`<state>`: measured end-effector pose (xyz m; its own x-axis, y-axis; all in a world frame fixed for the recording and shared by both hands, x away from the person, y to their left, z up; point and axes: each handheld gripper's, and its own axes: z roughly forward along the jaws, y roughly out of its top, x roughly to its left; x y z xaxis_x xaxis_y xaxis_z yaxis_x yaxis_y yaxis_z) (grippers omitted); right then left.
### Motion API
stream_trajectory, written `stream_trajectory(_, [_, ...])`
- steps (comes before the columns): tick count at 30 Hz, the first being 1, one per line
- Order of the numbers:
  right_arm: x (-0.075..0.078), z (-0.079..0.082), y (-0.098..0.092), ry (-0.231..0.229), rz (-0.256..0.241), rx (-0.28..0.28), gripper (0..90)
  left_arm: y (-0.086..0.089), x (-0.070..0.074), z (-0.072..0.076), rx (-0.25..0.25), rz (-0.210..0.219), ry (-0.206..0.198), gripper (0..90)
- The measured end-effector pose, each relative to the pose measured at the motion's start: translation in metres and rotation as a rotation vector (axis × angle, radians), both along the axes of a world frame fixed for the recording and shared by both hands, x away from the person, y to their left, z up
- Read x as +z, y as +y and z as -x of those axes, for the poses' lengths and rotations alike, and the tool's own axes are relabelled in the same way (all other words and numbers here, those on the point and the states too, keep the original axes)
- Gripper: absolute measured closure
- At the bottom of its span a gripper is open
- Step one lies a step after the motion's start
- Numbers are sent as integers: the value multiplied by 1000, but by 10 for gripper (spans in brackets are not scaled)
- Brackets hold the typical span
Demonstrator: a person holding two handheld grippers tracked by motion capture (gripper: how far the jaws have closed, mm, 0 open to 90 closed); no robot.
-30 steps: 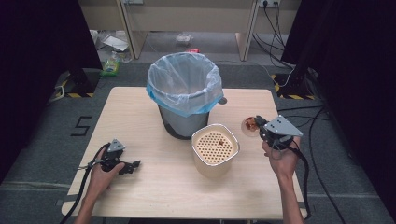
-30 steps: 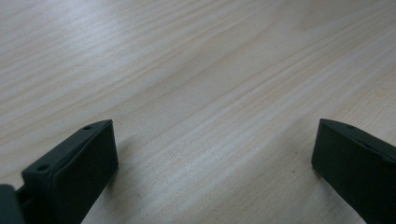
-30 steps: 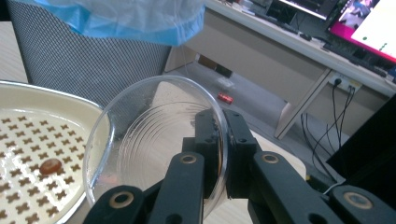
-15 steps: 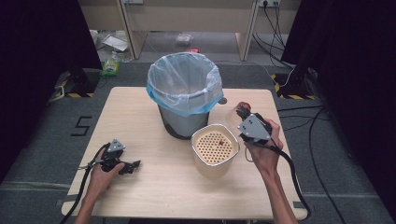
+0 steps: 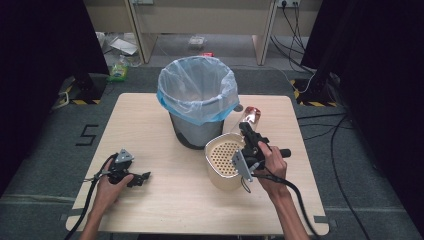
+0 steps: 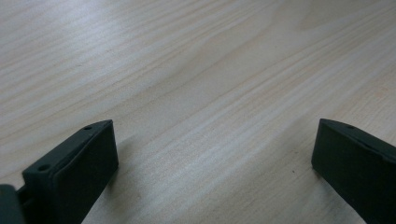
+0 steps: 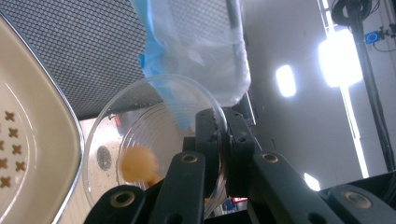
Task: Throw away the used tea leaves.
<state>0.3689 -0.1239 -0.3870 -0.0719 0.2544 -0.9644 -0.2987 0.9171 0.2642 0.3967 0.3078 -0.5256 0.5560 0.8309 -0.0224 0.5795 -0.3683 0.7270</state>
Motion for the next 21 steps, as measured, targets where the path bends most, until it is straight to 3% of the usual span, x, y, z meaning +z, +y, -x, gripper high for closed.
stream_trajectory(2, [-1, 1, 1, -11, 11, -1, 869, 0, 0, 0, 0, 0, 0, 0])
stream_trajectory(7, [-6, 5, 13, -99, 95, 23, 871, 0, 0, 0, 0, 0, 0, 0])
stream_trajectory(15, [-8, 6, 13, -150, 131, 20, 875, 0, 0, 0, 0, 0, 0, 0])
stream_trajectory(21, [-13, 5, 9, -142, 132, 8, 876, 0, 0, 0, 0, 0, 0, 0])
